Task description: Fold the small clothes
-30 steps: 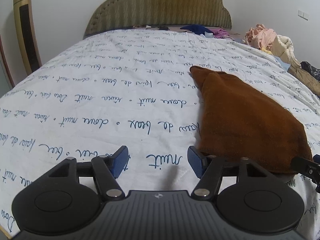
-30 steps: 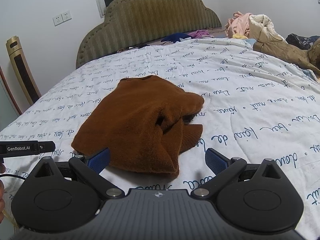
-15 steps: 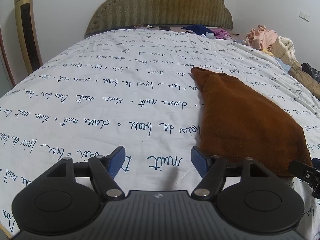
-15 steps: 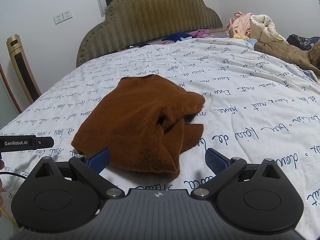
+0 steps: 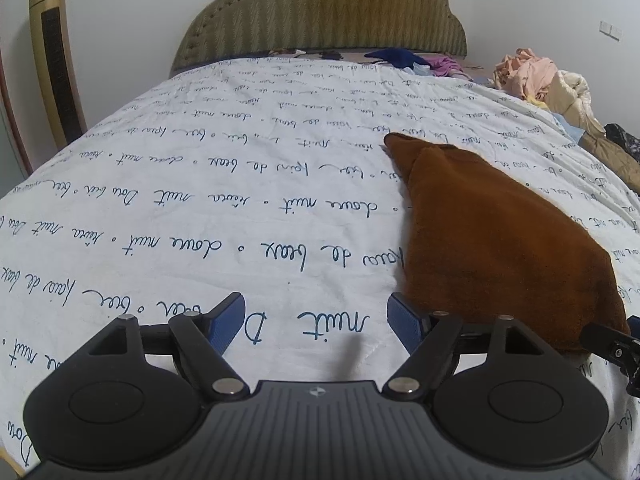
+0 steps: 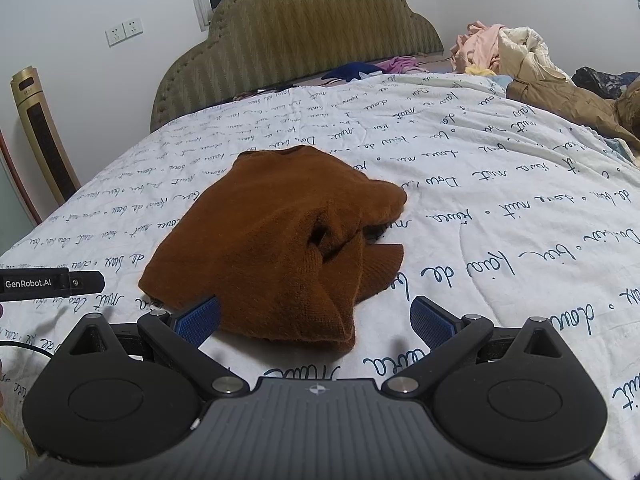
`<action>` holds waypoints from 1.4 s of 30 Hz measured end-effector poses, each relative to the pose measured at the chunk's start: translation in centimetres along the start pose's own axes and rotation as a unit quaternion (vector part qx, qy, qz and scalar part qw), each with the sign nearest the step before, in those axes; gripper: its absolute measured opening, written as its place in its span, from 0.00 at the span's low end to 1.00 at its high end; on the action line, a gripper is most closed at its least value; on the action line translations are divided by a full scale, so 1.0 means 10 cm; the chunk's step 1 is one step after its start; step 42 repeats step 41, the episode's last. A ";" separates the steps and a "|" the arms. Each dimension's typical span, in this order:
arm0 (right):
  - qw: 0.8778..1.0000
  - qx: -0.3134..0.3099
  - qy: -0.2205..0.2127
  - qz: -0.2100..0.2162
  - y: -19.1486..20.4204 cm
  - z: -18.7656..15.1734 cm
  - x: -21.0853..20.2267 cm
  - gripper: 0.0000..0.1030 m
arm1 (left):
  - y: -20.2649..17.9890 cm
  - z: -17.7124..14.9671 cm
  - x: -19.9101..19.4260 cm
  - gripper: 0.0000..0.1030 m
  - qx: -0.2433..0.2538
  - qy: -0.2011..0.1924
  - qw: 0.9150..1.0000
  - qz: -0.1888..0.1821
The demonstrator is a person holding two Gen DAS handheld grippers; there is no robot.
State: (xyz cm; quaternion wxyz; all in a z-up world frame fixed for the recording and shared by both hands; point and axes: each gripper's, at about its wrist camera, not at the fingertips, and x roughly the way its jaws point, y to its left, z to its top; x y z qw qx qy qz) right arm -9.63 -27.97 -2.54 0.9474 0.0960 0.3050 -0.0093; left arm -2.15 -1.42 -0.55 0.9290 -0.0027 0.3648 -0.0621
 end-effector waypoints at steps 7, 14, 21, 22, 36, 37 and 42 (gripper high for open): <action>1.000 -0.001 0.000 0.000 0.00 -0.01 0.00 0.97 | 0.01 0.02 -0.05 0.76 0.000 -0.025 1.000 0.007; 1.000 -0.001 -0.002 -0.001 0.00 -0.02 -0.01 0.97 | 0.00 0.03 -0.11 0.76 0.009 -0.052 0.999 0.000; 1.000 -0.005 -0.005 -0.003 0.02 -0.01 -0.02 0.97 | 0.07 0.07 -0.08 0.76 -0.020 -0.043 0.999 0.009; 1.000 -0.005 -0.005 -0.003 0.03 -0.01 -0.02 0.97 | 0.08 0.07 -0.06 0.76 -0.022 -0.035 0.999 0.010; 1.000 -0.002 -0.004 -0.006 0.01 -0.02 0.00 0.97 | 0.08 0.09 -0.06 0.76 -0.004 -0.049 0.999 0.003; 1.000 -0.002 -0.004 -0.006 0.01 -0.02 -0.01 0.97 | 0.09 0.09 -0.06 0.76 -0.006 -0.048 0.999 0.003; 1.000 0.000 -0.005 -0.005 0.01 -0.02 -0.01 0.97 | 0.10 0.09 -0.04 0.76 -0.011 -0.038 0.999 0.002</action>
